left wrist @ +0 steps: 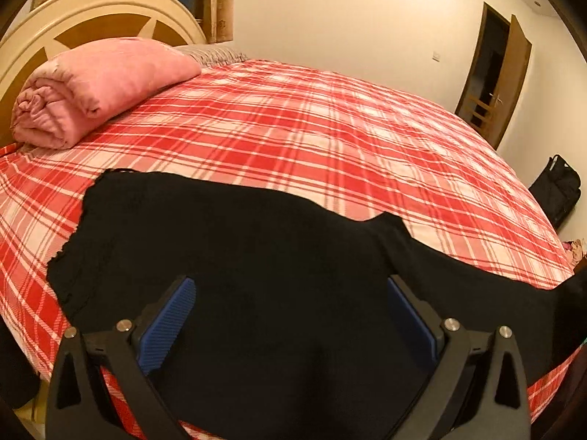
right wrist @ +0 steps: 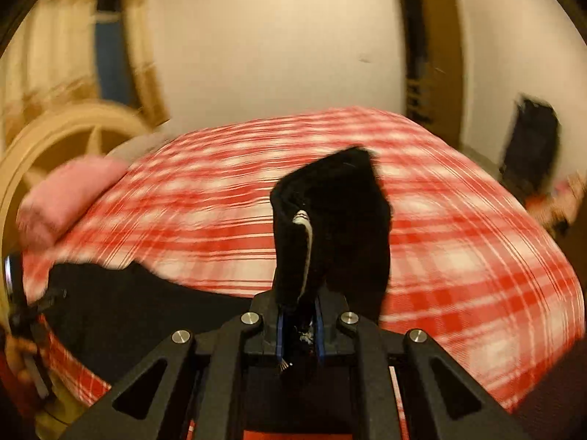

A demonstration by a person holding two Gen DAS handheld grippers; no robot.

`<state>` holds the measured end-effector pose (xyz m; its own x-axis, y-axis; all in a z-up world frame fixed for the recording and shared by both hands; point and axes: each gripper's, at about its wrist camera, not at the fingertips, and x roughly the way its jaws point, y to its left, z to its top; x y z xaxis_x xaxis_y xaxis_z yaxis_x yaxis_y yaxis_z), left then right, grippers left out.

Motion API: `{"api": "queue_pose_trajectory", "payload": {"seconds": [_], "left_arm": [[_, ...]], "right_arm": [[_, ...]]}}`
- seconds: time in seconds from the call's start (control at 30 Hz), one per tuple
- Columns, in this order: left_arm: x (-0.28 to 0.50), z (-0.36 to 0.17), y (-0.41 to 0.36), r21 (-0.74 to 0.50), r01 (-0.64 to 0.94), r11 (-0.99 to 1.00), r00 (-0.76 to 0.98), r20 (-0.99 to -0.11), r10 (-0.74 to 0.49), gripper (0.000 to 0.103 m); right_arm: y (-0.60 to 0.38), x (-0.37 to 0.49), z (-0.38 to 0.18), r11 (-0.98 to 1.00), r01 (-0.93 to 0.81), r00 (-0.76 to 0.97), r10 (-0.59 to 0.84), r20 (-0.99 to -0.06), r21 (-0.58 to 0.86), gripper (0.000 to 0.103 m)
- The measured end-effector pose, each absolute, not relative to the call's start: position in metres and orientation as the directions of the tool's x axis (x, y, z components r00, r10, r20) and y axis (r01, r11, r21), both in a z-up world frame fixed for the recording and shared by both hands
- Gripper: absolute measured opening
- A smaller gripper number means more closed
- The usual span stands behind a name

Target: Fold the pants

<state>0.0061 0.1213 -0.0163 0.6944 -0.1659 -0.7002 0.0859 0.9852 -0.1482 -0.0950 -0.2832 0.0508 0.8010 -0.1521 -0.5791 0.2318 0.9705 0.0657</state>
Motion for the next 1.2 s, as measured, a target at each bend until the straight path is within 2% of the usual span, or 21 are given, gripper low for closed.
{"api": "queue_pose_trajectory", "payload": {"seconds": [0.2, 0.47, 0.6, 0.87, 0.93, 1.0, 1.03, 1.07, 1.13, 1.2], "left_arm": [[0.004, -0.015, 0.124, -0.137, 0.090, 0.987, 0.700, -0.696, -0.160, 0.103], [0.003, -0.019, 0.134, -0.127, 0.084, 0.988, 0.701, -0.698, -0.149, 0.103], [0.003, -0.023, 0.137, -0.130, 0.078, 0.988, 0.695, -0.704, -0.147, 0.103], [0.005, -0.031, 0.136, -0.121, 0.088, 0.989, 0.684, -0.715, -0.148, 0.103], [0.006, -0.032, 0.135, -0.122, 0.091, 0.988, 0.680, -0.717, -0.151, 0.103], [0.006, -0.033, 0.133, -0.117, 0.096, 0.988, 0.679, -0.719, -0.151, 0.103], [0.007, -0.032, 0.132, -0.114, 0.100, 0.988, 0.679, -0.719, -0.151, 0.103], [0.007, -0.031, 0.130, -0.108, 0.105, 0.989, 0.680, -0.717, -0.151, 0.103], [0.007, -0.028, 0.128, -0.097, 0.113, 0.989, 0.687, -0.712, -0.148, 0.103], [0.009, -0.024, 0.122, -0.084, 0.121, 0.989, 0.691, -0.708, -0.145, 0.103]], "right_arm": [[-0.176, -0.052, 0.005, 1.000, 0.024, 0.790, -0.029, -0.612, -0.016, 0.012], [-0.084, -0.037, -0.068, 0.980, -0.097, 0.760, -0.038, -0.649, -0.171, 0.012], [-0.067, -0.032, -0.092, 0.959, -0.104, 0.757, -0.096, -0.646, -0.265, 0.015], [-0.060, -0.029, -0.096, 0.954, -0.081, 0.778, -0.119, -0.617, -0.288, 0.022], [-0.060, -0.029, -0.094, 0.958, -0.106, 0.783, -0.085, -0.616, -0.267, 0.031], [-0.061, -0.034, -0.086, 0.966, -0.177, 0.788, 0.023, -0.615, -0.190, 0.056], [-0.062, -0.037, -0.083, 0.966, -0.212, 0.787, 0.079, -0.612, -0.147, 0.063], [-0.064, -0.040, -0.076, 0.961, -0.268, 0.777, 0.174, -0.605, -0.068, 0.067], [-0.075, -0.044, -0.058, 0.925, -0.358, 0.732, 0.364, -0.577, 0.128, 0.067], [-0.095, -0.050, -0.042, 0.915, -0.344, 0.749, 0.402, -0.527, 0.208, 0.067]]}}
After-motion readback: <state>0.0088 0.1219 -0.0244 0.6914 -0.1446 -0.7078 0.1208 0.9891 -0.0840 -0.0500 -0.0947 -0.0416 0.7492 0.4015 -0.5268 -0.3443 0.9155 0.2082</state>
